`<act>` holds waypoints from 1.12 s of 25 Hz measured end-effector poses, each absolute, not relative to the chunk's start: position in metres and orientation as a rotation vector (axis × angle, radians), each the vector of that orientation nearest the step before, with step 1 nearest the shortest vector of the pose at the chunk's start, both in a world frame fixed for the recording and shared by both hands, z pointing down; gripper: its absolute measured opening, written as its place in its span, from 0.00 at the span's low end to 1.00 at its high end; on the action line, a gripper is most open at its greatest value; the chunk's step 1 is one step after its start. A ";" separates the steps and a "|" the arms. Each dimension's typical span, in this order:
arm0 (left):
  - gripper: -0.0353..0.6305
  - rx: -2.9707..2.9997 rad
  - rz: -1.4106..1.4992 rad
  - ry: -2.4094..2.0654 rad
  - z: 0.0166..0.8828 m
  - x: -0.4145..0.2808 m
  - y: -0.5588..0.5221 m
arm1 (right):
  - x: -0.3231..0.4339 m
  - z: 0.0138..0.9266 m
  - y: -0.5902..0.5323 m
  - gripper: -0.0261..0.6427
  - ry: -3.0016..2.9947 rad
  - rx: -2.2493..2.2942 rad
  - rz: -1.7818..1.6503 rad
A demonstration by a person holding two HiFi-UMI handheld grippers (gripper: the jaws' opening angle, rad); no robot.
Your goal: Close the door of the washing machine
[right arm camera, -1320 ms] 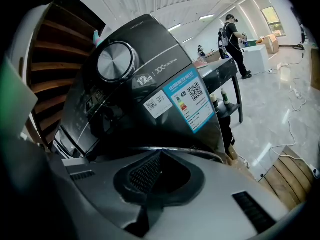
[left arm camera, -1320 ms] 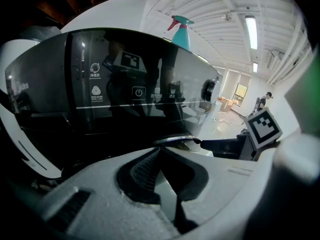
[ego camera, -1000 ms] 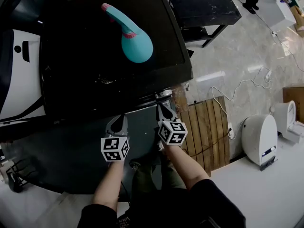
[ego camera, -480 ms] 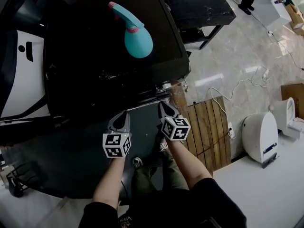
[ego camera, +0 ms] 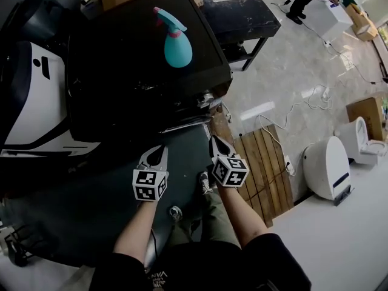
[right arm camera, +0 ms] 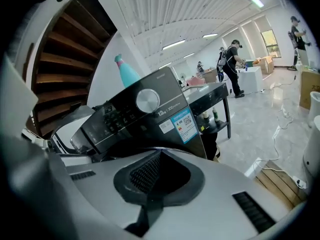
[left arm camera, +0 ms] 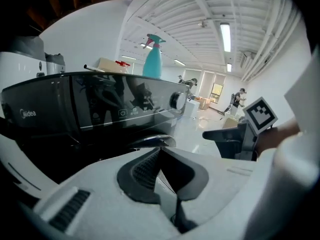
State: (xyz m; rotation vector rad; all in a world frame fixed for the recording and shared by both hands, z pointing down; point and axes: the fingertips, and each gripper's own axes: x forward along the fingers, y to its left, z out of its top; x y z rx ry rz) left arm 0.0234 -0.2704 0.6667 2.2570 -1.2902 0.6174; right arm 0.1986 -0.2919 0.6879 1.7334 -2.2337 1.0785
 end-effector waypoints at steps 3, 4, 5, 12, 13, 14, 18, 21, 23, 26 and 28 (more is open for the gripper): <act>0.07 2.301 0.618 -1.244 0.654 0.028 -0.251 | 0.202 0.666 -0.264 0.04 -2.236 1.758 1.045; 0.07 2.317 0.619 -1.227 0.649 0.030 -0.243 | 0.202 0.660 -0.253 0.04 -2.240 1.763 1.041; 0.07 2.333 0.619 -1.209 0.644 0.032 -0.235 | 0.201 0.652 -0.243 0.04 -2.244 1.772 1.038; 0.07 2.442 0.609 -1.123 0.607 0.036 -0.180 | 0.205 0.614 -0.178 0.04 -2.240 1.832 0.950; 0.07 2.454 0.609 -1.116 0.603 0.035 -0.173 | 0.204 0.609 -0.169 0.04 -2.243 1.841 0.938; 0.07 2.464 0.606 -1.111 0.599 0.033 -0.166 | 0.204 0.604 -0.161 0.04 -2.246 1.849 0.926; 0.07 2.509 0.595 -1.075 0.586 0.027 -0.135 | 0.197 0.590 -0.129 0.04 -2.254 1.860 0.886; 0.07 2.548 0.604 -1.034 0.579 0.022 -0.112 | 0.189 0.583 -0.107 0.04 -2.257 1.877 0.872; 0.07 2.566 0.606 -1.026 0.573 0.017 -0.098 | 0.182 0.576 -0.092 0.04 -2.256 1.890 0.875; 0.07 2.589 0.618 -1.018 0.564 0.007 -0.080 | 0.166 0.562 -0.072 0.04 -2.267 1.898 0.882; 0.07 2.605 0.611 -1.004 0.559 0.003 -0.067 | 0.157 0.557 -0.058 0.04 -2.280 1.880 0.845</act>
